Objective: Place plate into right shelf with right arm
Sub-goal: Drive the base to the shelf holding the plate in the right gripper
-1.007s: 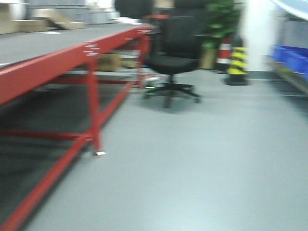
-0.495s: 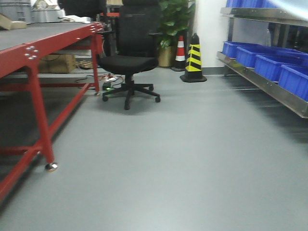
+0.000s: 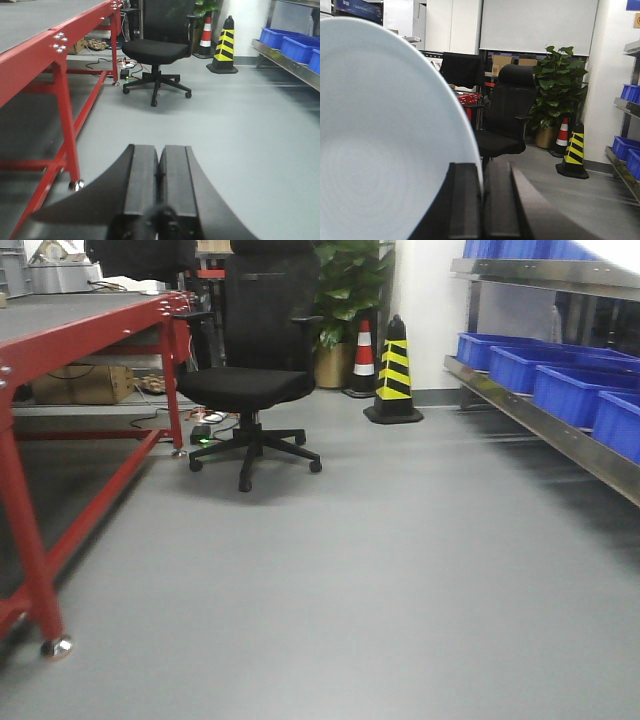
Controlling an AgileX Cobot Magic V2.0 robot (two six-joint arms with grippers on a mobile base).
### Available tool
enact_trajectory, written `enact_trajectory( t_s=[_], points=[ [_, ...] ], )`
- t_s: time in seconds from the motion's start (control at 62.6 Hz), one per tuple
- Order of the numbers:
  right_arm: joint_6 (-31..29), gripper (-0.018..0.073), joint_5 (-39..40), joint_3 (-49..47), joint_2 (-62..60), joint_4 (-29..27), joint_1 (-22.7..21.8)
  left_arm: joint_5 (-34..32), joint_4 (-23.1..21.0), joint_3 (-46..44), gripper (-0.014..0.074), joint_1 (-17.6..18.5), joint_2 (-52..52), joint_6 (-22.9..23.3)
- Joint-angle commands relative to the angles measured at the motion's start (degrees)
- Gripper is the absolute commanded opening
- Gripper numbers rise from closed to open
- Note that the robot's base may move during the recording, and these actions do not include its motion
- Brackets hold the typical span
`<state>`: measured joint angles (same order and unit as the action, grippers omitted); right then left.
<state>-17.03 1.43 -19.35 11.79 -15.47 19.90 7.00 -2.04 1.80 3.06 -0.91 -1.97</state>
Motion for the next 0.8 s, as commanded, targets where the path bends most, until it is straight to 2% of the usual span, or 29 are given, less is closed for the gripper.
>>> enact_trajectory(
  t_s=[0.0,0.783],
  points=[
    [-0.43,0.0056,5.27,-1.71,0.58,0.42,-0.29,-5.0,-0.35,0.57,-0.0047,-0.05,-0.34,0.16],
    [-0.43,0.0056,5.27,-1.71,0.58,0.42,-0.29,-5.0,-0.35,0.57,-0.0047,-0.05,-0.34,0.16]
  ],
)
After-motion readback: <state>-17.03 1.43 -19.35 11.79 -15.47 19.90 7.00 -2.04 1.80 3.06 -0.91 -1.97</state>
